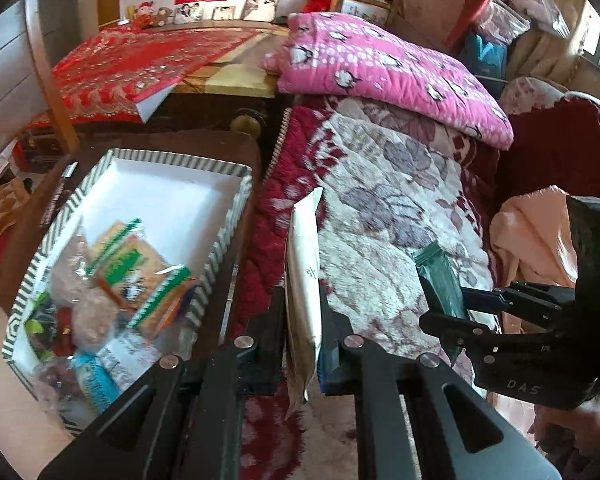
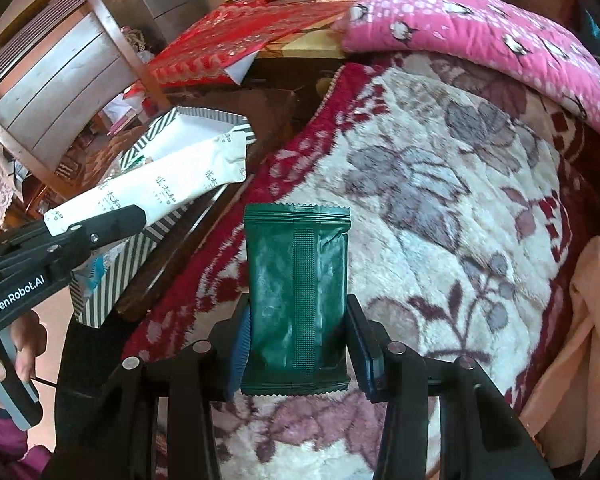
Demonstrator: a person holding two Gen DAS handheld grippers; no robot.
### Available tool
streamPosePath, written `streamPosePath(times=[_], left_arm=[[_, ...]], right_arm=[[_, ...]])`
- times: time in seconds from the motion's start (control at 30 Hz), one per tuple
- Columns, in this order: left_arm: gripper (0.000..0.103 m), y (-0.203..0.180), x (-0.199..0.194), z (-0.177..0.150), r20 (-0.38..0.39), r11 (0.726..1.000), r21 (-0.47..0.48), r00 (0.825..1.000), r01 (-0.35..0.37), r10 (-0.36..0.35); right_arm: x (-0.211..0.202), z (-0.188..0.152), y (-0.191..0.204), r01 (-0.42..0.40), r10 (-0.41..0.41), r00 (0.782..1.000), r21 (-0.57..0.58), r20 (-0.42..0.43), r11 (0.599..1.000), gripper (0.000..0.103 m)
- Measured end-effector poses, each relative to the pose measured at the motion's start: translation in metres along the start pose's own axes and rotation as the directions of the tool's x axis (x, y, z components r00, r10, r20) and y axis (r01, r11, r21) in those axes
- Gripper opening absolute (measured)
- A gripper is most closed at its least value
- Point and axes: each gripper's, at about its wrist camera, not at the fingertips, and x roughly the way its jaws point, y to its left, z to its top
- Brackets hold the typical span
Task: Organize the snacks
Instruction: 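Carry the white sachet and dark green packet over the white tray, then lower both packets into the tray and open both grippers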
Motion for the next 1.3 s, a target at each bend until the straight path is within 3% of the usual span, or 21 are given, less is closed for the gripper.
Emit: streamPosePath(times=[0.4, 0.67, 0.83, 1.3], left_arm=[[0.012, 0.064, -0.044, 0.006, 0.069, 0.991, -0.099, 0.992, -0.095, 0.102], [0.012, 0.123, -0.064, -0.004, 0.067, 0.963, -0.203, 0.979, -0.177, 0.194], [0.012, 0.153, -0.06, -0.016, 0.035, 0.942, -0.257, 0.972, -0.217, 0.234], [0.013, 0.171, -0.032, -0.03, -0.035, 0.921, -0.272, 0.96, -0.278, 0.279]], right_arm=[[0.015, 0.038, 0.053, -0.046, 0.046, 0.999, -0.122, -0.005, 0.991, 0.047], [0.028, 0.068, 0.102, -0.09, 0.089, 0.996, -0.217, -0.015, 0.972, 0.047], [0.046, 0.084, 0.132, -0.117, 0.11, 0.993, -0.265, -0.043, 0.957, 0.047], [0.102, 0.116, 0.202, -0.154, 0.114, 0.985, -0.357, -0.132, 0.921, 0.047]])
